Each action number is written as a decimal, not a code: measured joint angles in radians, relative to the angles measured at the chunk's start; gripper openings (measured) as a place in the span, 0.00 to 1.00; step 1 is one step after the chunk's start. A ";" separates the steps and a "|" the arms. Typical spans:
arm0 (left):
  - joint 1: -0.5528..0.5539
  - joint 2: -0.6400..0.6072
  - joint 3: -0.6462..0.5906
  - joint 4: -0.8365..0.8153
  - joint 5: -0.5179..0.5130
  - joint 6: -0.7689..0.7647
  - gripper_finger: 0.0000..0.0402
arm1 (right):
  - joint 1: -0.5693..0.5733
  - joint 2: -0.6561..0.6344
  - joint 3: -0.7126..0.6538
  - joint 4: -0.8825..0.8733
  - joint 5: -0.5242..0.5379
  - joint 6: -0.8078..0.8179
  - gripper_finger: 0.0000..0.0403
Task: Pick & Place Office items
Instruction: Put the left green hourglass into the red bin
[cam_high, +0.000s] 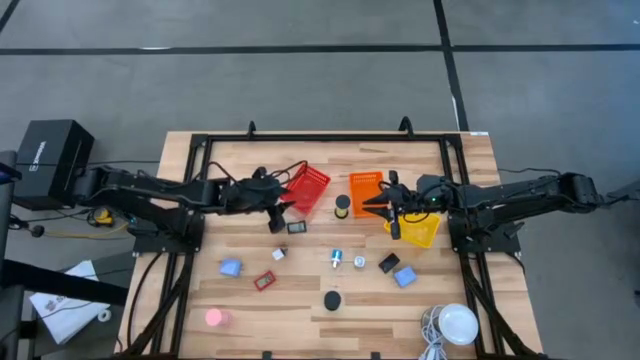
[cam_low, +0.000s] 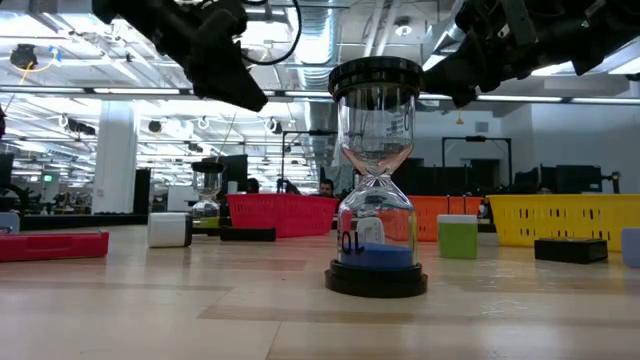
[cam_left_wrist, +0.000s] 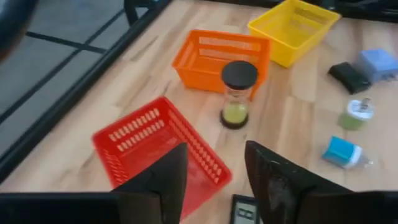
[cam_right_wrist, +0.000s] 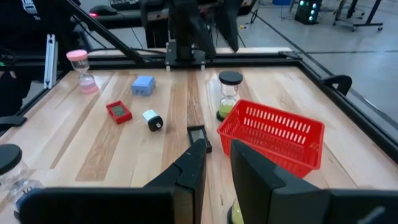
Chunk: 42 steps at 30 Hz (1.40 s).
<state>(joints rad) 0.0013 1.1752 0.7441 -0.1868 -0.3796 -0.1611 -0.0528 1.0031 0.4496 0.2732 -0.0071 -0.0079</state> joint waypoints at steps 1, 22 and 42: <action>0.000 -0.009 0.000 -0.033 -0.008 -0.001 0.42 | 0.000 0.000 0.000 -0.001 0.004 0.000 0.17; 0.025 -0.162 -0.173 -0.072 -0.022 -0.090 0.50 | 0.007 0.062 0.000 0.044 0.005 -0.021 0.49; 0.050 -0.128 -0.264 0.035 -0.106 -0.164 0.61 | 0.002 0.271 0.092 0.067 0.007 -0.052 0.64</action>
<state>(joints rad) 0.0517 1.0477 0.4802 -0.1514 -0.4855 -0.3251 -0.0505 1.2743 0.5418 0.3405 -0.0002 -0.0598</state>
